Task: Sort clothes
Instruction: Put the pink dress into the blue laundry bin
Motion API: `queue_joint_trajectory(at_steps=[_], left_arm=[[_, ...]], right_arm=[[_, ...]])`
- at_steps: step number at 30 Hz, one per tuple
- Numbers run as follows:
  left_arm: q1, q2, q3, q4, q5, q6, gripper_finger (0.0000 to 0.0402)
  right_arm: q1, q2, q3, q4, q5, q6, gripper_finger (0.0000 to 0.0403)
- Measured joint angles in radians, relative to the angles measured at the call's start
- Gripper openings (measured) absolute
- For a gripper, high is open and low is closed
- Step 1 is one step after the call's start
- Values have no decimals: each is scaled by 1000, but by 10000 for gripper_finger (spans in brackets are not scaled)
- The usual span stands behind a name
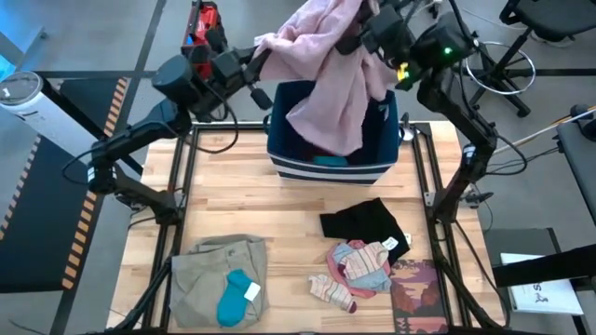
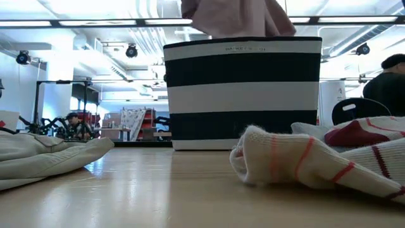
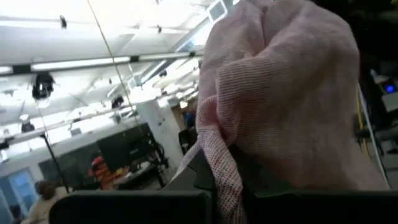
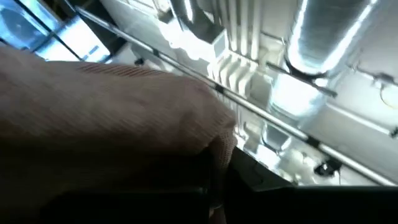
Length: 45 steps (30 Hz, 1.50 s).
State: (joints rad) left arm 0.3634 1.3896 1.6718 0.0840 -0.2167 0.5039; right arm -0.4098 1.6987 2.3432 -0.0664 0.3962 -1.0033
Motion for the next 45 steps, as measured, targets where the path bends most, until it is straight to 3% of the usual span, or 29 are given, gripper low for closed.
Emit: queue_joint_trajectory(at_steps=[7,12,14,19,26,34,38,40,45], left_arm=[[0,30,-1,-147,41,-38,0],[0,43,-1,-263,149,-131,0],[0,51,-2,-302,189,-157,0],[0,83,-3,-381,259,-189,0],[6,149,-9,-441,264,-188,0],[53,224,-25,-435,283,-179,0],[94,269,-25,-415,283,-184,0],[112,291,-25,-406,283,-194,0],[137,336,-25,-449,289,-199,0]], right_arm=[[-23,-45,1,-461,-41,291,0],[-23,-49,-1,-780,-195,563,0],[-23,-43,-12,-867,-243,619,0],[-24,-40,-112,-1004,-249,671,0],[-82,-111,-405,-986,-326,680,0],[-229,-222,-772,-718,-329,691,0],[-286,-252,-905,-565,-334,705,0],[-296,-258,-948,-521,-394,690,0],[-300,-258,-1040,-520,-489,652,0]])
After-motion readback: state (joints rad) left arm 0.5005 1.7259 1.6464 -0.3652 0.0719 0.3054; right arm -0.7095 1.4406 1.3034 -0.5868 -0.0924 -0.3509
